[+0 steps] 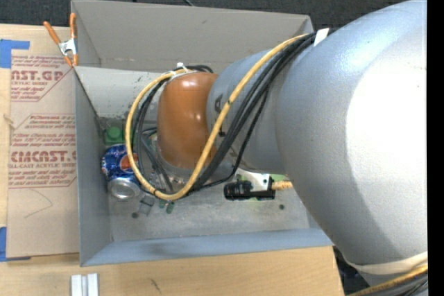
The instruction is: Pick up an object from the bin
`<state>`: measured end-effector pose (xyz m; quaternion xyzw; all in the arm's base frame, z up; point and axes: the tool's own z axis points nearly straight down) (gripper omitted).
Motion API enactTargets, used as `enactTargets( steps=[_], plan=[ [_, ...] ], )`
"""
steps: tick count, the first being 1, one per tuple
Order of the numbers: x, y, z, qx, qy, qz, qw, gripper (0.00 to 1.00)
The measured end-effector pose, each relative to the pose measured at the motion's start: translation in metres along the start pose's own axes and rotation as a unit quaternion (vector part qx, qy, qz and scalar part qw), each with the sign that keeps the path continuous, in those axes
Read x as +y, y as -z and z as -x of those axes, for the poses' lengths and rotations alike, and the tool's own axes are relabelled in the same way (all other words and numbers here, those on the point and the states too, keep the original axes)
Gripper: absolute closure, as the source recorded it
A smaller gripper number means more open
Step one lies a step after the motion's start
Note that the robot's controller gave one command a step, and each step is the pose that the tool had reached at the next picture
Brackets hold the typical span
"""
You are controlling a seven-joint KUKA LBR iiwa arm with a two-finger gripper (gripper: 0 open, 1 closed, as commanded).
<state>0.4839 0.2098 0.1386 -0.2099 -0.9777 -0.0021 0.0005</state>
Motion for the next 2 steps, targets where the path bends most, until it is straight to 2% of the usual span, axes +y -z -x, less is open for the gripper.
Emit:
enactTargets(
  steps=[1,2],
  plan=[
    [-0.004,-0.001,0.003,-0.0007,-0.004,-0.002,1.0000,0.00],
    [0.029,-0.070,0.013,-0.0033,0.026,-0.015,0.9996,0.00]
  ],
)
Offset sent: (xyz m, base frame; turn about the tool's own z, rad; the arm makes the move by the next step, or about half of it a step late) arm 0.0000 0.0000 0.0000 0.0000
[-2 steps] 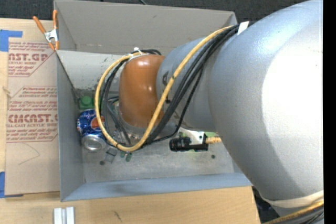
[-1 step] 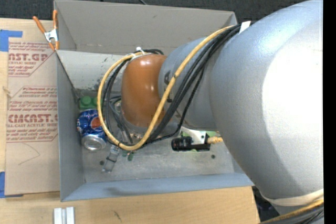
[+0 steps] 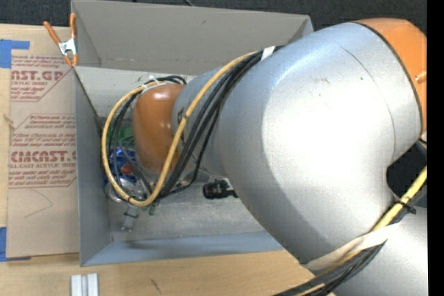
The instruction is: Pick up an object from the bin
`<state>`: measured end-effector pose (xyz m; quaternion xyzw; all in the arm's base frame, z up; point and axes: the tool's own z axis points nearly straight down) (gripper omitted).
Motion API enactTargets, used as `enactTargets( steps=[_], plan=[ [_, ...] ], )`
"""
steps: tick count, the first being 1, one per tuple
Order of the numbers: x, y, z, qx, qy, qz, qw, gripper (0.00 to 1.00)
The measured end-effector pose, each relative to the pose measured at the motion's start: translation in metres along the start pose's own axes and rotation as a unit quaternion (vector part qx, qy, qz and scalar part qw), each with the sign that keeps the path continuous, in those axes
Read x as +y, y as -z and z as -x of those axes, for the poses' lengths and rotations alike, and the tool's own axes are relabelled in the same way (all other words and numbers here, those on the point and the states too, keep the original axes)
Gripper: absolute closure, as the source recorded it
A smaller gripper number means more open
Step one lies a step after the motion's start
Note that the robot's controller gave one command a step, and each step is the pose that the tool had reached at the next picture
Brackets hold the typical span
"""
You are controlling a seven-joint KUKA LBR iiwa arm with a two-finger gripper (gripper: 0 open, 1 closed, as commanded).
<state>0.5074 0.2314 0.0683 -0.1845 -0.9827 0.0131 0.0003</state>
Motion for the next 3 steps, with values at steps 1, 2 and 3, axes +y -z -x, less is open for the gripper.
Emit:
enactTargets(
  steps=[1,2,3],
  plan=[
    [0.011,0.003,-0.007,0.0022,0.005,0.012,0.9999,1.00],
    [0.009,0.001,-0.020,0.0006,0.170,0.012,0.9854,1.00],
    [0.005,0.071,-0.024,-0.0023,0.172,0.015,0.9850,1.00]
  ],
)
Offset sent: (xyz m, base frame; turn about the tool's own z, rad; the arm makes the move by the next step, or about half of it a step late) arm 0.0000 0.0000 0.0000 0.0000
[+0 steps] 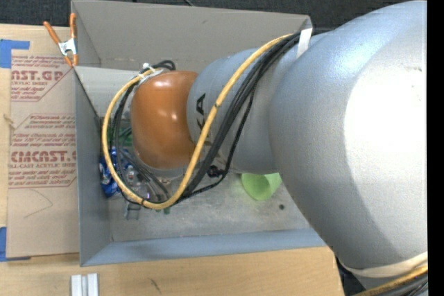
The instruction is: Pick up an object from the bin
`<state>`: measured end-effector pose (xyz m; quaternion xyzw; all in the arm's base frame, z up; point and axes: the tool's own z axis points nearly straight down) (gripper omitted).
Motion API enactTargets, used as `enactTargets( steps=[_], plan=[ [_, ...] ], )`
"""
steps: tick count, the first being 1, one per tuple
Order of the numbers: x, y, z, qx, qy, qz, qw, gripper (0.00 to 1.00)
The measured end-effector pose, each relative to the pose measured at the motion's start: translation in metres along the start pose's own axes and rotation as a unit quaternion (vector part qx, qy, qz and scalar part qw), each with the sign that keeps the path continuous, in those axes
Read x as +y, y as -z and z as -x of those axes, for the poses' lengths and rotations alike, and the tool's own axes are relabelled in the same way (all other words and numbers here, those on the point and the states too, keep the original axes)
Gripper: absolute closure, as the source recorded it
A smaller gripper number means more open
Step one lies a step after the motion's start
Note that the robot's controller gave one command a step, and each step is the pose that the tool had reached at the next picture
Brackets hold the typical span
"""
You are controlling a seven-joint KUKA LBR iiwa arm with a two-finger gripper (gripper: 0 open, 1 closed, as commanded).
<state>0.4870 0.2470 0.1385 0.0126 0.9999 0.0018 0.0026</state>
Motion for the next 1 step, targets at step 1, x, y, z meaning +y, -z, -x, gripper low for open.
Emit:
enactTargets(
  steps=[1],
  plan=[
    [-0.0007,-0.0041,-0.0010,0.0024,0.000,-0.001,1.0000,0.00]
  ],
)
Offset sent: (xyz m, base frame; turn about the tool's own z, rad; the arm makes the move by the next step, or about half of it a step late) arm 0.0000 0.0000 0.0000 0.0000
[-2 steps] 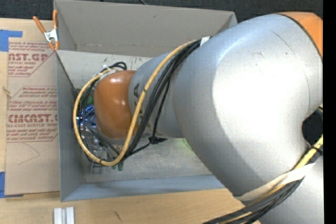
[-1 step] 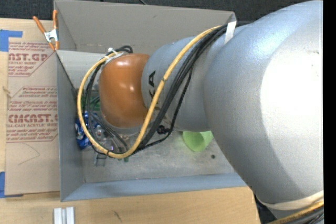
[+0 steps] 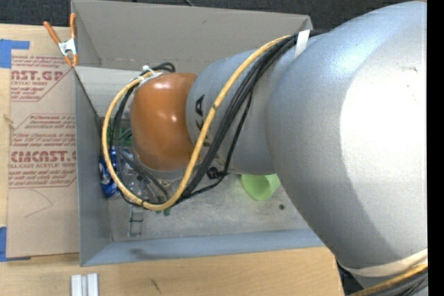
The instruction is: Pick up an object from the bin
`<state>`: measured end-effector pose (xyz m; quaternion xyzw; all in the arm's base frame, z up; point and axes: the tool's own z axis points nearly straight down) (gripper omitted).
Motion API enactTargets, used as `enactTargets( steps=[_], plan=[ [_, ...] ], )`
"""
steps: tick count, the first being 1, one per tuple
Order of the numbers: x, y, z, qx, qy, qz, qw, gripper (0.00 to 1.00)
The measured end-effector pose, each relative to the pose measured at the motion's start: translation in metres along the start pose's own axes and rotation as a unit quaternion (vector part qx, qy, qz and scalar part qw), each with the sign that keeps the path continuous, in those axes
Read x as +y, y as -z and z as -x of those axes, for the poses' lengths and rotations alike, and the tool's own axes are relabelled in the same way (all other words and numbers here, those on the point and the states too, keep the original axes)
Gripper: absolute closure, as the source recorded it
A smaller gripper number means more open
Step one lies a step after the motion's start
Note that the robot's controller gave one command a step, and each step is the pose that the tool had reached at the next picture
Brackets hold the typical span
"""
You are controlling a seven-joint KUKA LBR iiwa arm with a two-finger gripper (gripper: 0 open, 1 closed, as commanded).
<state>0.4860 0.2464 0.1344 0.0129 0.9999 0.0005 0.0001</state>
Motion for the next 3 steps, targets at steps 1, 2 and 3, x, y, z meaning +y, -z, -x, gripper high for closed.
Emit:
enactTargets(
  steps=[1,2,3],
  plan=[
    [-0.043,-0.067,0.088,-0.0012,0.090,-0.002,0.9959,0.00],
    [-0.040,-0.065,0.086,-0.0007,0.091,0.000,0.9958,1.00],
    [-0.045,0.073,0.079,-0.0049,0.092,0.001,0.9957,1.00]
  ],
)
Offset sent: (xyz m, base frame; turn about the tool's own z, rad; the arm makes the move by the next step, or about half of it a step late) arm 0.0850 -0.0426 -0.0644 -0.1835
